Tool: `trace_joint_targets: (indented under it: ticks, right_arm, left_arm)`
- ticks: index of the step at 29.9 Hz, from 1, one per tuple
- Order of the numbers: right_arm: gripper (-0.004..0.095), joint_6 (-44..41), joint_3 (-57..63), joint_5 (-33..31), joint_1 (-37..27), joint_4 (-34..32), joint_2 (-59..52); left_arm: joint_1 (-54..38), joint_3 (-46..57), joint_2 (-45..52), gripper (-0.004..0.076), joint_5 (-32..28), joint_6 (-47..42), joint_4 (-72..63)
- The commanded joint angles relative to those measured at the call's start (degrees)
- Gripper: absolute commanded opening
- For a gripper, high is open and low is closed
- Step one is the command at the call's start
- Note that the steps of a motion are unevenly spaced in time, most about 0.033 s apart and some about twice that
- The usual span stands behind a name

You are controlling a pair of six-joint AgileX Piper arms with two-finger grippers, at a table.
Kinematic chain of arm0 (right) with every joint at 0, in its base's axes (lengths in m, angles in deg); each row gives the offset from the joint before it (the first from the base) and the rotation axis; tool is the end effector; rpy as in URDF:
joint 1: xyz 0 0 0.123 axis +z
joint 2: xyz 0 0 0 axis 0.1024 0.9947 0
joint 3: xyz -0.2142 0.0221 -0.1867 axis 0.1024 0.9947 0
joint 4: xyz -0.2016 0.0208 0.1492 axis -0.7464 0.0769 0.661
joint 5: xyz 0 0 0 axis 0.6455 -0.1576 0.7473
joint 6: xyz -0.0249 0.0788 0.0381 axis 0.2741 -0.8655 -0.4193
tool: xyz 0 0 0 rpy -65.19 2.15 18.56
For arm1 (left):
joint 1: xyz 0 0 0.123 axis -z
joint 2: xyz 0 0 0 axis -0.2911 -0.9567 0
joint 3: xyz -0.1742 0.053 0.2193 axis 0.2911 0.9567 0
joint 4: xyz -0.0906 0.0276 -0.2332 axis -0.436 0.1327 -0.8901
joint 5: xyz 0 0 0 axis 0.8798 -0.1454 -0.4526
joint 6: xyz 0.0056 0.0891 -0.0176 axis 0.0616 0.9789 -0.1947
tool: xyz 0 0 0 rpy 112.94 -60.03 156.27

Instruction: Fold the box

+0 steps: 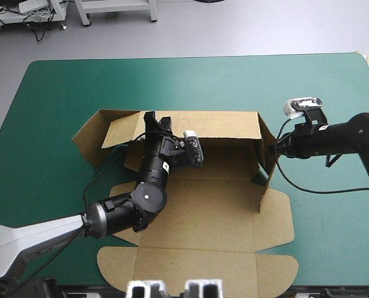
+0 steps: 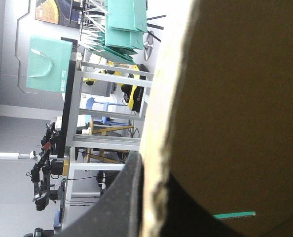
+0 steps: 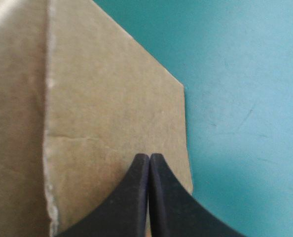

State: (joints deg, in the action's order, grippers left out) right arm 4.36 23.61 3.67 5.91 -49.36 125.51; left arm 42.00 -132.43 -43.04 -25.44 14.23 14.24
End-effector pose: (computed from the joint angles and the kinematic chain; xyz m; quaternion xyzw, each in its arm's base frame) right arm 0.2665 0.0425 0.3144 -0.1752 0.9188 0.1963 0.2941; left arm 0.2160 -0.2273 0.2902 0.5226 0.5810 0.3367 0.5253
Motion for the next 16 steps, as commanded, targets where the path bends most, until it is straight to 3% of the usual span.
trace_joint_targets:
  ticks: [1,5,9,16]
  right_arm:
    - [-0.0013,7.46,4.22,7.62,-0.17,10.37,-4.5]
    - [-0.0013,15.56,12.64,12.91,-0.17,20.06,-7.16]
    - [-0.0013,26.21,19.85,14.36,-0.17,31.61,-9.69]
    - [-0.0013,54.82,31.29,15.58,-0.17,54.03,-12.04]
  left_arm:
    - [0.18,-1.69,1.93,-0.0008,1.51,-1.4,6.7]
    - [0.18,-1.69,1.93,-0.0008,1.51,-1.4,6.21]
    - [0.08,-1.69,1.68,-0.0008,1.24,-1.29,6.07]
    - [0.08,-1.69,-0.28,-0.0008,-0.1,-1.06,5.85]
